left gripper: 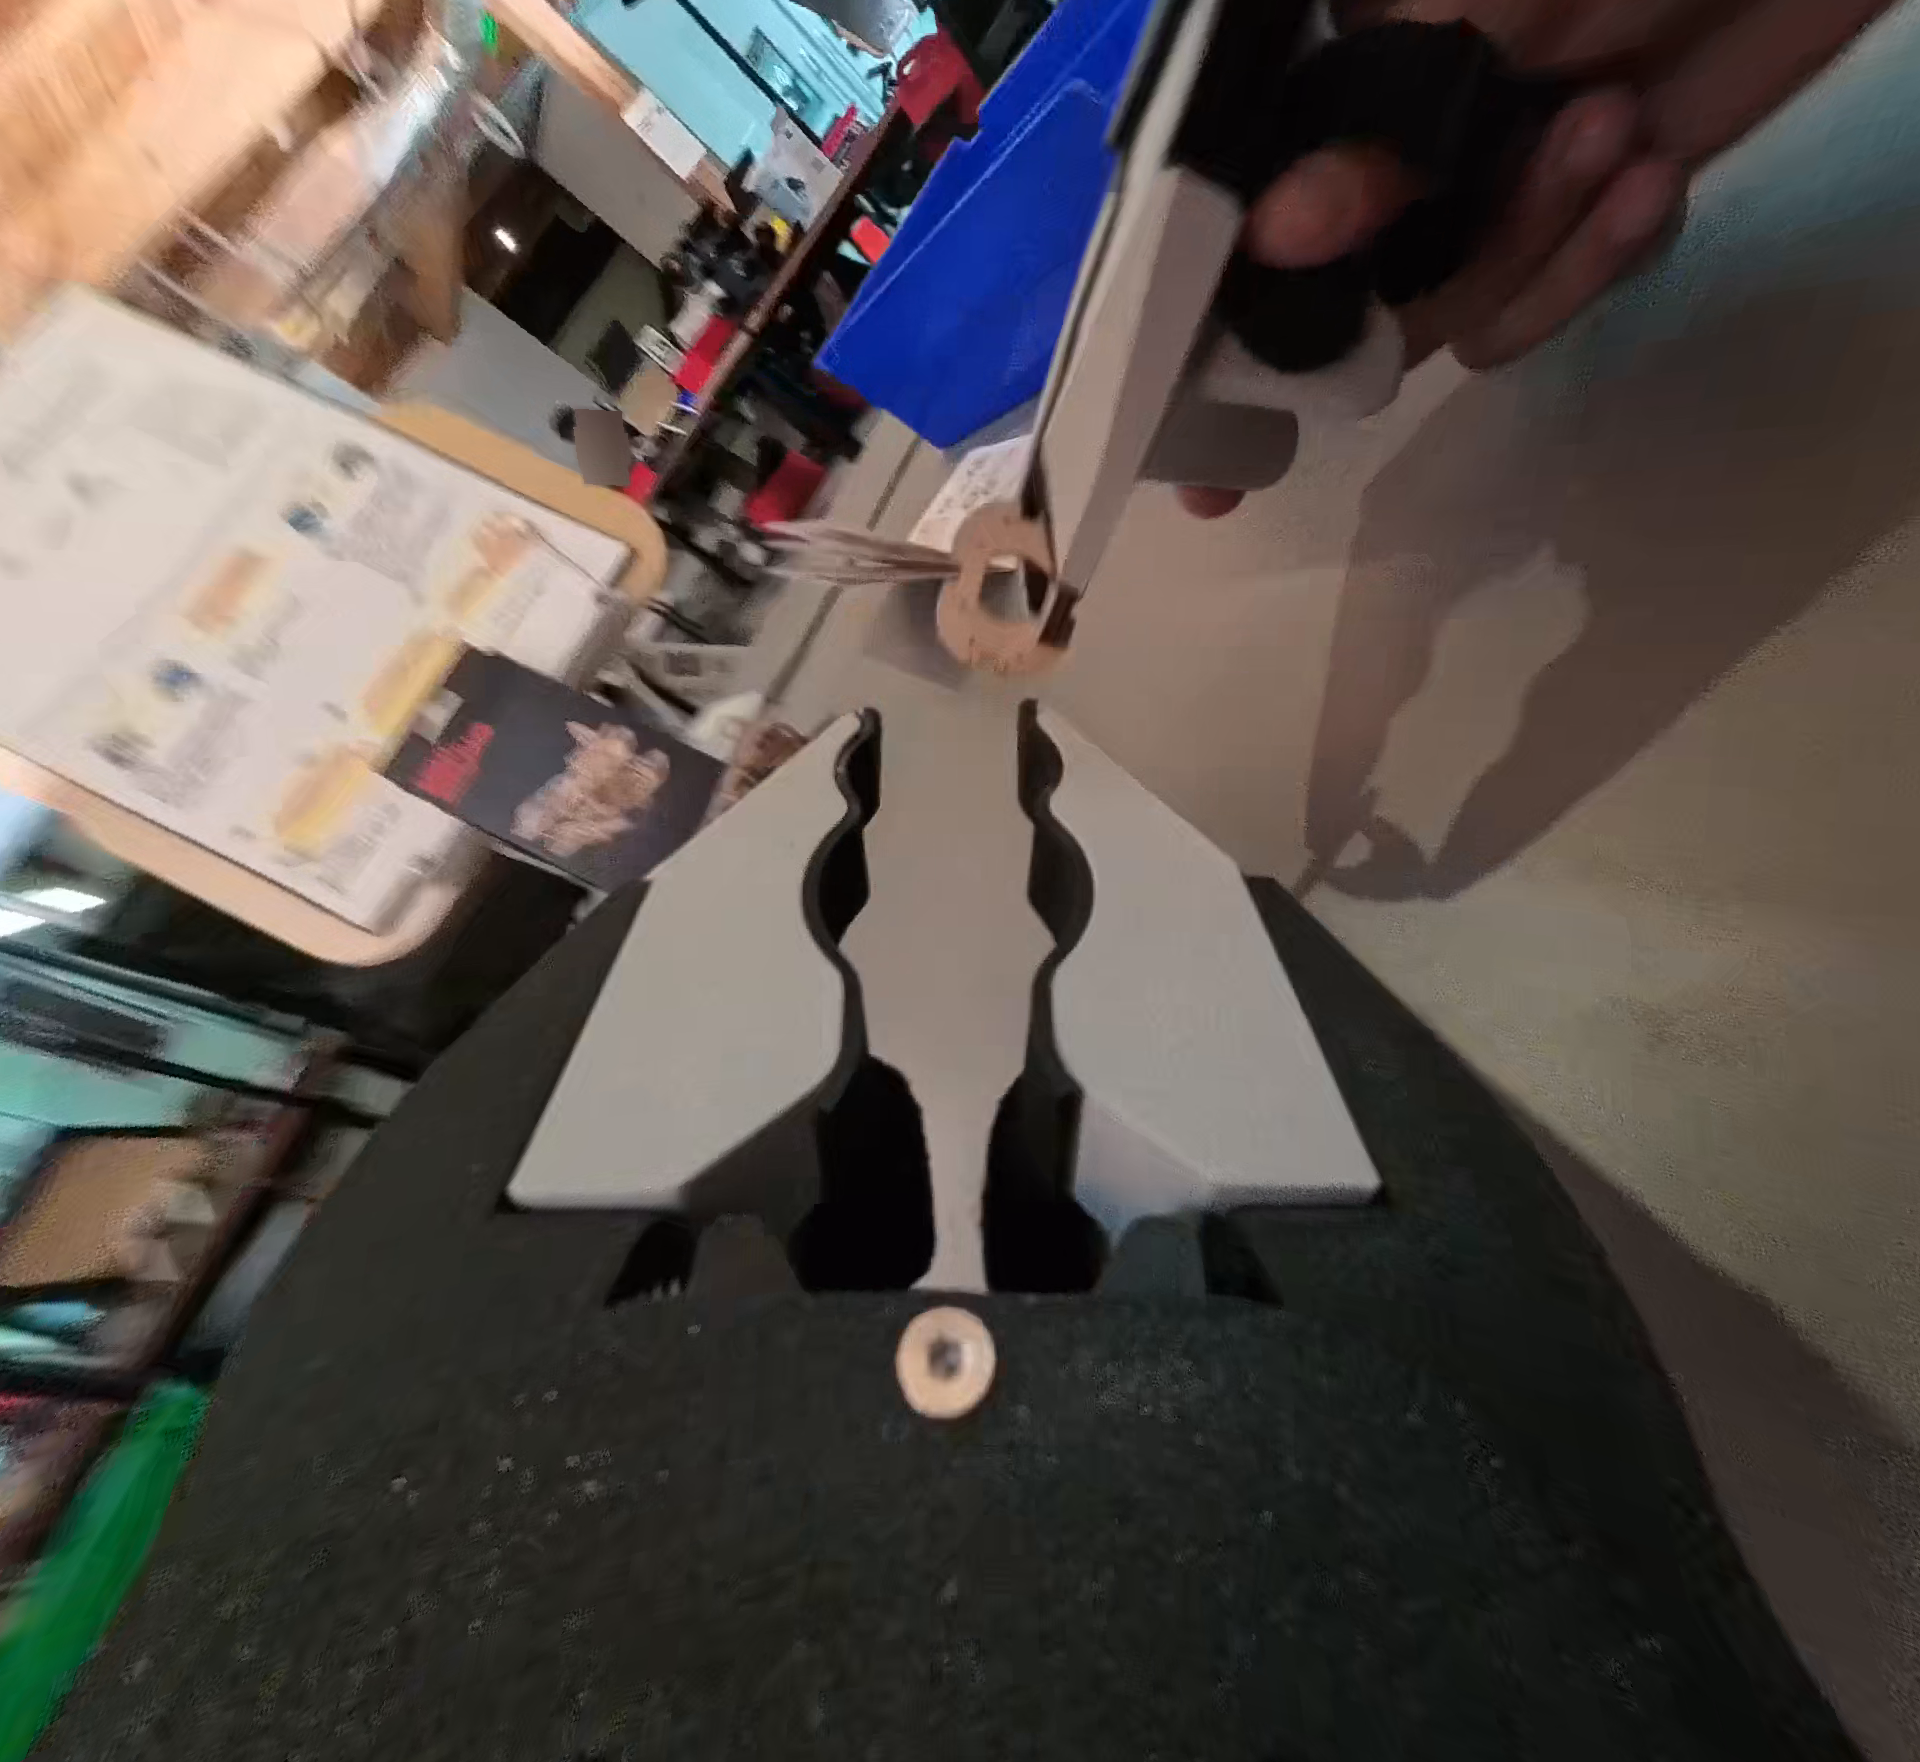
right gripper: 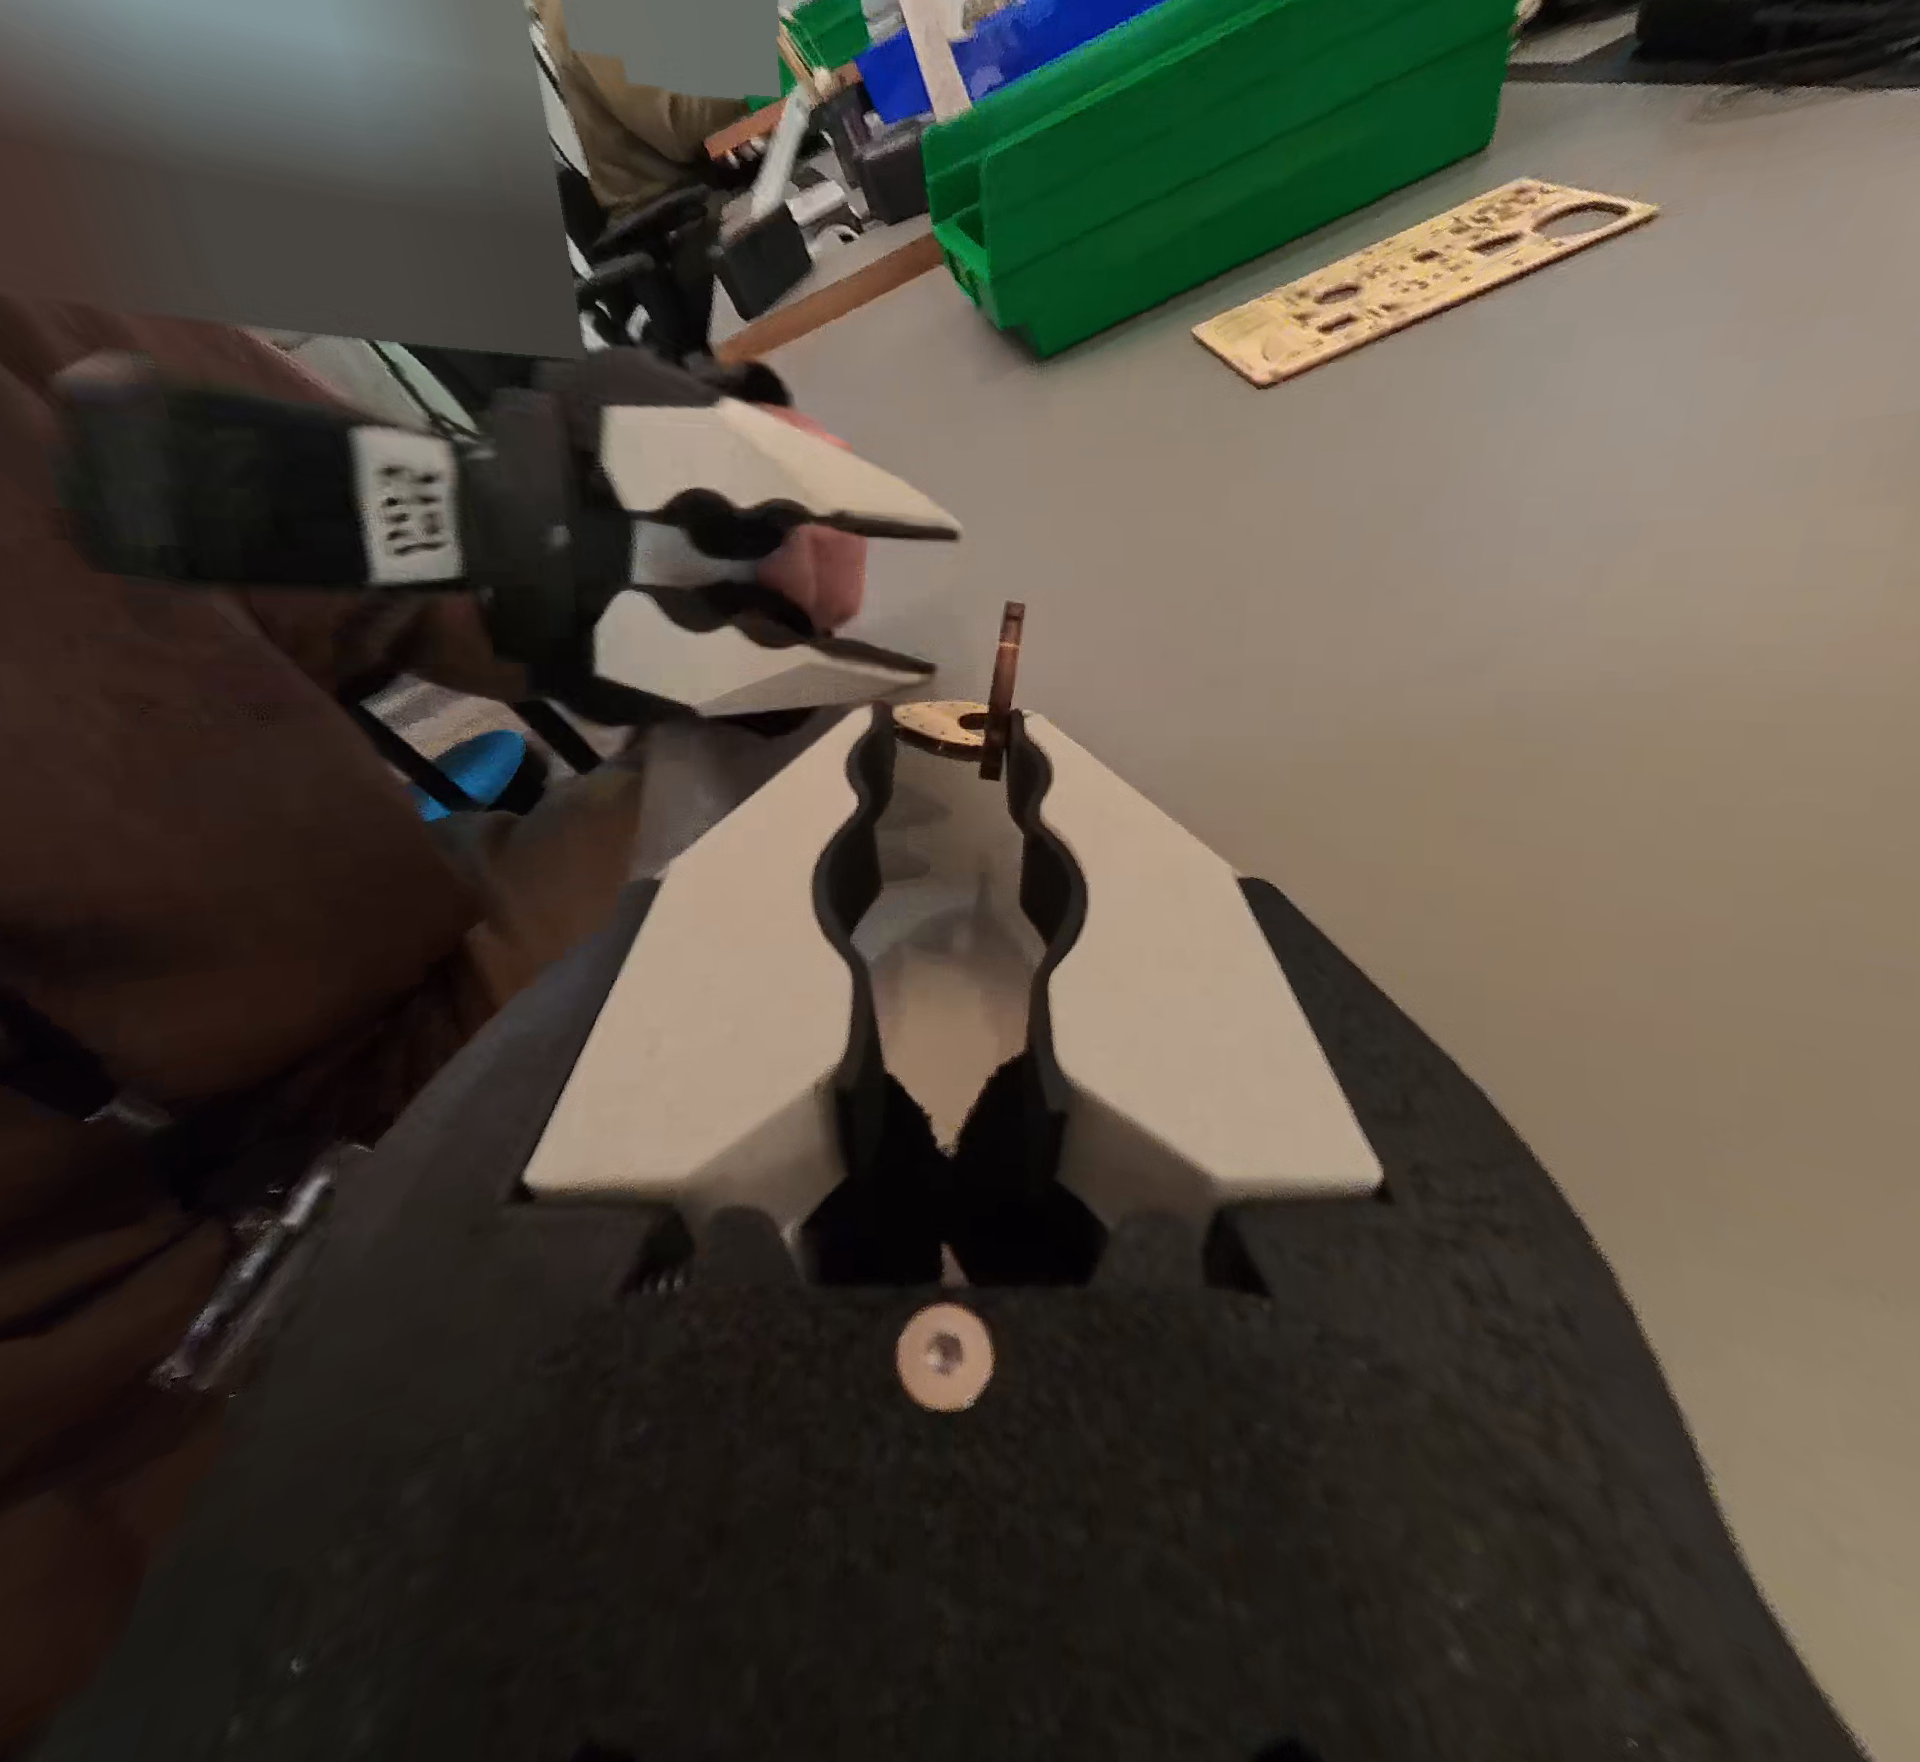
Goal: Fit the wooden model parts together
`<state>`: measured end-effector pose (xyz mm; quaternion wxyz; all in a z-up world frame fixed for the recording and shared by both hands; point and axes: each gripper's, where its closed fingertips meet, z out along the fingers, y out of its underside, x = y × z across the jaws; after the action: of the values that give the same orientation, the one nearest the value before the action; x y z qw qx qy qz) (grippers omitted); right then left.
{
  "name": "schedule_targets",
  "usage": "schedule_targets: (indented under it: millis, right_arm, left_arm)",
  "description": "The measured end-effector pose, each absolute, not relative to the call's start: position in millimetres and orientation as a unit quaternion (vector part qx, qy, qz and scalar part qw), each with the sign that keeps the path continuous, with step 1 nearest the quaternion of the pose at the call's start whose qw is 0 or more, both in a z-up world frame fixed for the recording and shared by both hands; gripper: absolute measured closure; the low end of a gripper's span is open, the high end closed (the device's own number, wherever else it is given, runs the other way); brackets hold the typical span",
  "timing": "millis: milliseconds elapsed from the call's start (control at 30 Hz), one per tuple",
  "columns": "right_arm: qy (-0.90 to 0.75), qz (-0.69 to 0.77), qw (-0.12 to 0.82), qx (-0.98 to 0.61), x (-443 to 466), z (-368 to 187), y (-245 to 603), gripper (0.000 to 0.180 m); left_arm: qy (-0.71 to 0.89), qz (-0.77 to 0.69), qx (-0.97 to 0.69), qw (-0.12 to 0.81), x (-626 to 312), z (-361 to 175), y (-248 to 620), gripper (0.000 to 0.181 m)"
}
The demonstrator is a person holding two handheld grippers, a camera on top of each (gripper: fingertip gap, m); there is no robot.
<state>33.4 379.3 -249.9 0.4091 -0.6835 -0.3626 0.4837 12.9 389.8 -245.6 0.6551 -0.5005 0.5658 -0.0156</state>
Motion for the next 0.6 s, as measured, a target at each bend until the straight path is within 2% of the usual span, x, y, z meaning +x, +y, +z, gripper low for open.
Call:
schedule_targets:
  millis: [67,167,233,333,433,467,500,600]
  right_arm:
    - [-0.362,0.506,0.415,-0.664,31,-239,373,0.159]
    - [-0.38,0.501,0.428,-0.649,25,-234,368,0.159]
    - [-0.386,0.51,0.427,-0.639,20,-229,364,0.159]
    - [-0.393,0.511,0.435,-0.628,15,-223,360,0.159]
    - [-0.41,0.499,0.43,-0.631,11,-227,355,0.159]
    - [-0.412,0.498,0.43,-0.63,11,-227,355,0.159]
    - [-0.413,0.494,0.432,-0.631,12,-226,355,0.159]
    - [-0.433,0.474,0.433,-0.633,12,-227,354,0.159]
  left_arm:
    - [0.522,-0.156,-0.551,0.632,9,-241,387,0.154]
    - [0.458,-0.406,-0.6,0.516,14,-235,376,0.147]
    - [0.427,-0.501,-0.605,0.448,13,-230,375,0.143]
    - [0.438,-0.541,-0.594,0.404,16,-230,366,0.143]
    - [0.465,-0.519,-0.576,0.427,17,-230,357,0.144]
    - [0.47,-0.517,-0.572,0.43,17,-230,355,0.146]
    - [0.471,-0.513,-0.572,0.434,17,-230,355,0.156]
    - [0.478,-0.51,-0.574,0.426,19,-232,353,0.158]
